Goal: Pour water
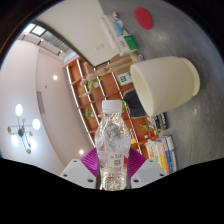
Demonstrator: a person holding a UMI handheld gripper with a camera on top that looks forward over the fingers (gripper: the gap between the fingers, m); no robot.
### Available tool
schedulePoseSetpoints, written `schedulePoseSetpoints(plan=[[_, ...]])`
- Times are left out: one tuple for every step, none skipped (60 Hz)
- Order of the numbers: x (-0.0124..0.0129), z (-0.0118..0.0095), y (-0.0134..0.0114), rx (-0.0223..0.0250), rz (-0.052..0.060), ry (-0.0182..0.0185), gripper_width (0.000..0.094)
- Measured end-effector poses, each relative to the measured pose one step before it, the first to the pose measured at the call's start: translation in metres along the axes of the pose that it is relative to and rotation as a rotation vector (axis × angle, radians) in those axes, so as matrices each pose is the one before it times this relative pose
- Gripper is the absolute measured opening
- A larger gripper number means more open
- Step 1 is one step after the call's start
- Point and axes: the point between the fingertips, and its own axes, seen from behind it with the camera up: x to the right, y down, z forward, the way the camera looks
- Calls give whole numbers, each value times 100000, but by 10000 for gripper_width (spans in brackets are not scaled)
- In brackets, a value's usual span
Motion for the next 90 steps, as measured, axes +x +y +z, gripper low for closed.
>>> schedulePoseSetpoints(plan=[[-389,231,182,-1443,-4877,994,375],[-330,103,202,-1181,-5037,785,375],[-334,40,155,-1056,-5344,787,375],[-421,10,21,-934,-5633,486,383],[-431,-107,3,-678,-5629,146,385],[-227,50,-176,-151,-5847,378,384],[-423,-53,-183,-419,-5371,1409,385],[-293,-24,-326,-282,-5731,1006,384],[-283,-76,-404,-170,-5956,900,385],[-278,-93,-493,117,-6160,841,385],[-247,-72,-591,466,-6188,751,385],[-212,-82,-689,688,-6109,802,385],[164,-128,-672,1168,-6131,-55,386],[-258,91,-760,208,-5831,1592,386],[44,-37,-675,239,-6138,1373,387],[182,-87,-718,191,-6095,2019,386],[332,-61,-739,375,-6103,2271,386],[507,-4,-736,518,-6051,2551,384],[610,-16,-760,712,-6080,2907,384],[1322,190,-315,1540,-6236,2268,385],[324,-126,-798,190,-5718,3310,384],[876,125,-558,528,-6166,3020,384],[974,107,-483,482,-6146,3037,384],[929,117,-482,705,-5824,2973,384],[945,79,-526,926,-5360,2961,384],[1409,374,-166,1045,-5287,2784,385],[1007,95,-320,545,-4603,2904,387],[1438,669,199,553,-4366,2933,387],[647,-603,-547,-881,-3753,3136,387],[1018,142,30,-442,-4207,2743,386],[948,243,23,-534,-4150,2492,386],[1000,183,120,-769,-3664,2446,387],[1269,949,554,-372,-3351,2505,386],[713,-528,-203,-1193,-2218,2350,387],[1183,1518,1259,705,-2618,2086,387],[672,-780,-350,-740,-1472,1658,388],[703,220,163,-168,-1359,1458,388],[614,284,330,-323,-927,1341,387],[592,243,436,-618,-469,1247,387],[586,1312,1019,-119,-553,1161,386],[433,214,452,-461,-358,772,386],[261,148,409,-292,-426,501,387],[699,563,806,262,-657,211,386],[-292,-531,-583,-823,-130,429,386],[133,187,346,-559,81,392,386],[-40,-74,-97,-921,97,402,387],[-10,-146,206,-717,-28,423,386],[197,210,294,-514,-96,246,386],[139,178,367,-548,81,64,387],[814,1579,2205,845,355,-253,387],[126,19,-220,-325,688,-172,387],[90,175,104,-25,862,-17,389],[91,235,228,-281,941,28,389],[101,253,283,-469,635,-77,388],[59,273,393,-476,277,-297,389],[73,261,344,-409,-80,-402,388],[52,234,339,-376,-171,-401,388],[-60,124,595,-124,-245,13,389],[12,471,622,-393,-98,-297,388],[-15,302,395,-533,-273,-298,388],[-38,291,362,-436,-311,-355,387],[-71,264,399,-451,-381,-358,388],[-96,266,437,-747,-374,-409,387],[-77,79,376,-1006,-480,-397,393],[-47,-129,-518,2430,-86,-503,395],[-127,90,13,1196,-215,133,395],[-41,68,144,-376,144,-87,395],[32,-76,158,-707,36,-215,397],[26,-23,-242,787,-194,26,397],[-29,57,149,-436,-324,63,397],[-78,-11,61,-310,-57,-270,401],[-48,-8,-10,96,0,-212,435],[154,-41,-129,65,-213,-64,438],[-29,-40,0,194,-89,49,450],[-85,-46,1,276,-142,-211,472],[-62,-29,-4,252,-287,-241,480],[-25,-21,25,101,-299,-130,499],[-18,-30,15,77,-169,-74,511],[-2,-18,16,20,-114,-70,516],[-49,-15,18,-37,-161,-160,530],[-80,-10,24,-99,-212,-271,543],[-68,-35,36,-241,-293,-324,547],[-85,-60,56,-346,-374,-403,553],[-55,-80,60,-423,-460,-318,565],[-84,-77,81,-550,-466,-288,581],[26,-135,61,-731,-304,-264,610],[-66,-106,98,-566,-393,-222,642],[-69,-146,70,-414,-386,-307,678],[-86,-147,43,-247,-290,-340,711],[-98,-163,32,-149,-113,-334,741]])
